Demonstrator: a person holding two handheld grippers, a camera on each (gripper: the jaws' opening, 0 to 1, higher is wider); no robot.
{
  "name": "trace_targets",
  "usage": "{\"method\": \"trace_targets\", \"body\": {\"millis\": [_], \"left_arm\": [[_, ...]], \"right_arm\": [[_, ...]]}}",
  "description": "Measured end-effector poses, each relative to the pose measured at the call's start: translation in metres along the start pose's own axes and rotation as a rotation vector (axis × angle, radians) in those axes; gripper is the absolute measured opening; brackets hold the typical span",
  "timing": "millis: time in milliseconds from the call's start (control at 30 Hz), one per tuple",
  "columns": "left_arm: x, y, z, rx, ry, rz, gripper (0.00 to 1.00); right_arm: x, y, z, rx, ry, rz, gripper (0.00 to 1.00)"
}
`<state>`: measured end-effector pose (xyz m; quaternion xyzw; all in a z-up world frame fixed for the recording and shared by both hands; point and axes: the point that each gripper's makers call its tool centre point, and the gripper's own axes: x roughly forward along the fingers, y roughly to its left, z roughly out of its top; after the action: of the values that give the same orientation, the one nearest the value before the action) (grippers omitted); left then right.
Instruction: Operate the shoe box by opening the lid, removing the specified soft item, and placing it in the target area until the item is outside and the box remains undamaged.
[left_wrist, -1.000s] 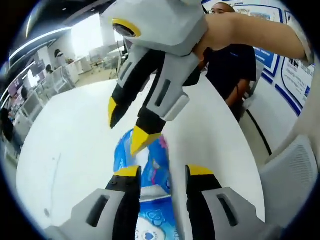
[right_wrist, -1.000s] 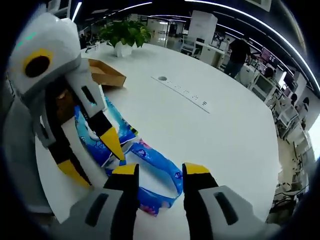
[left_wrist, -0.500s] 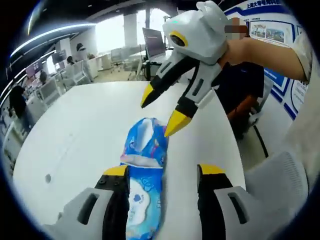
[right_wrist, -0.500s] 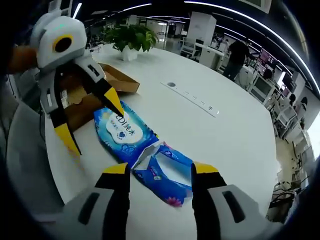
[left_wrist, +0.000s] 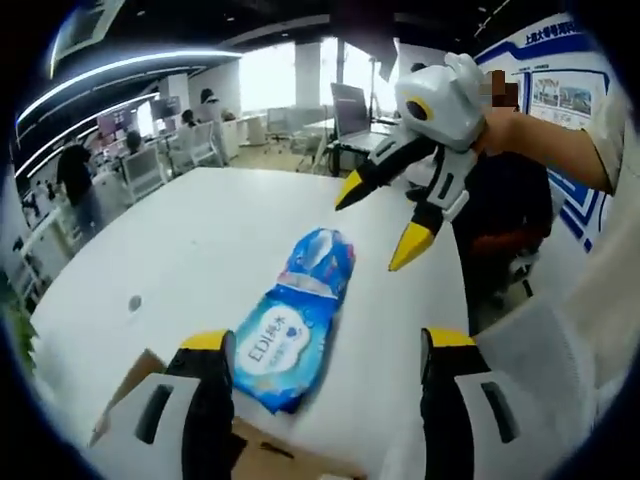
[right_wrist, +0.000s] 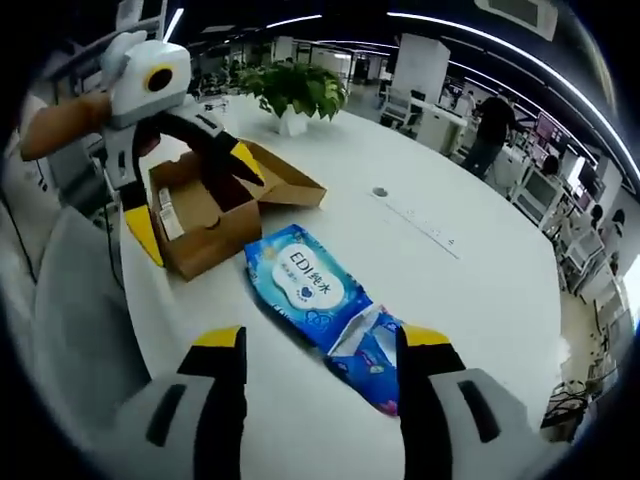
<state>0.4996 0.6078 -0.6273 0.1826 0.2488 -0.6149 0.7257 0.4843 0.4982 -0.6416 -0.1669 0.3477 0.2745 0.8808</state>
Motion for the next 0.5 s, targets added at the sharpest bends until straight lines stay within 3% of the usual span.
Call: {"method": "trace_targets", "body": {"millis": [200,500], "left_arm": [[-0.036,0.006,-0.008,-0.018,-0.032,0.052,0.82],[-0.088,0.020,-0.037,-0.062,-0.034,0.150,0.90]], "right_arm": [[-0.001,0.028,0.019,-0.043,-0.020,0.044,0.56],[0.009,0.062,0.041,-0.102,-0.030,0.116,0.59]]}}
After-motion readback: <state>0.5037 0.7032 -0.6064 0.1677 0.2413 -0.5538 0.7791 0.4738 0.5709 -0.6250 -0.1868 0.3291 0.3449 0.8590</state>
